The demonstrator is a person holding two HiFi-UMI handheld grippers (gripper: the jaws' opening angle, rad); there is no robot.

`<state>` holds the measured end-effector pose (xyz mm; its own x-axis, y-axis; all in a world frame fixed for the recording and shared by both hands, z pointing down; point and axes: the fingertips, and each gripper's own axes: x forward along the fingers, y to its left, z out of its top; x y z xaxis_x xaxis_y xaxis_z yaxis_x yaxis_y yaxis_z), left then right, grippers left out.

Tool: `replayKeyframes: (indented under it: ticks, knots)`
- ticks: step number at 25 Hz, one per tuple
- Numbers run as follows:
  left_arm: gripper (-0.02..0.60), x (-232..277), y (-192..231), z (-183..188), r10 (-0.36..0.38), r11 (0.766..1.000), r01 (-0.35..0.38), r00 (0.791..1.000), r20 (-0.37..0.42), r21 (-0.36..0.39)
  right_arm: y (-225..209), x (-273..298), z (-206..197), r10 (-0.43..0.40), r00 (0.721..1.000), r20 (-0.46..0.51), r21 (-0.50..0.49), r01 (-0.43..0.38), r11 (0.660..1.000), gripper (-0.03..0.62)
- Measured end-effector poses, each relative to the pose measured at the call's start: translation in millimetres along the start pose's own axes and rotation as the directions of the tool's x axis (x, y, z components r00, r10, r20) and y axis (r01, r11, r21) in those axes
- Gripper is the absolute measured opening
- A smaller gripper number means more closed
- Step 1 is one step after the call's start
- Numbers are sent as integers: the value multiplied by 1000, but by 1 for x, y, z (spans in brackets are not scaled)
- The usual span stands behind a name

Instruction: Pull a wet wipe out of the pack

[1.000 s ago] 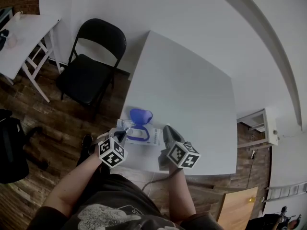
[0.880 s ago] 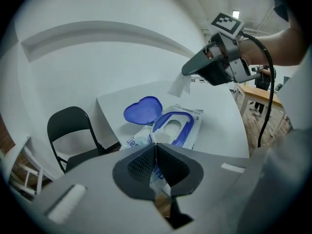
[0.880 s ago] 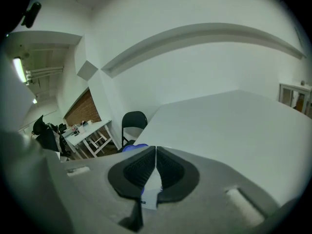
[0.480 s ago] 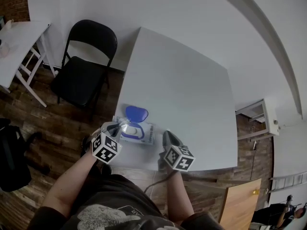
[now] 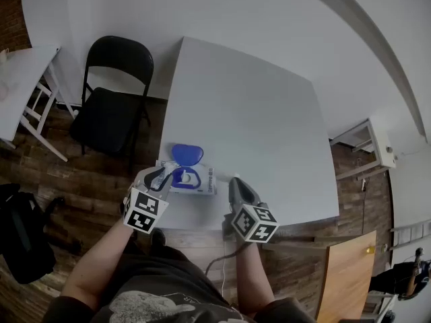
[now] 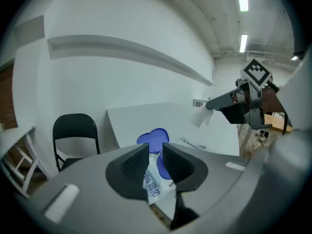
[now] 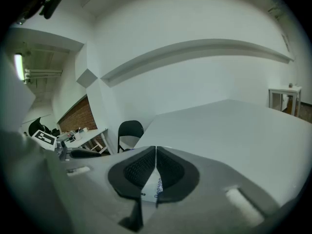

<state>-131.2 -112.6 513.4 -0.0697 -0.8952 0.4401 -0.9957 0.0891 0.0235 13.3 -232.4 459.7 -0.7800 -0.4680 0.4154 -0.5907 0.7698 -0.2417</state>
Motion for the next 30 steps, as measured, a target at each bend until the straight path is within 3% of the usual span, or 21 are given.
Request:
replayKeyframes:
  ticks: [8, 17, 30]
  knots:
    - [107, -63, -21, 6, -53, 995, 60, 994, 95, -75, 46, -51, -6, -12, 998, 68, 12, 12, 1000, 0]
    - [106, -159, -38, -4, -73, 993, 86, 984, 160, -78, 121, -126, -29, 15, 991, 131, -11, -14, 1000, 0]
    - [97, -221, -69, -14, -131, 987, 149, 967, 216, -67, 155, -209, -62, -42, 983, 181, -6, 44, 999, -2]
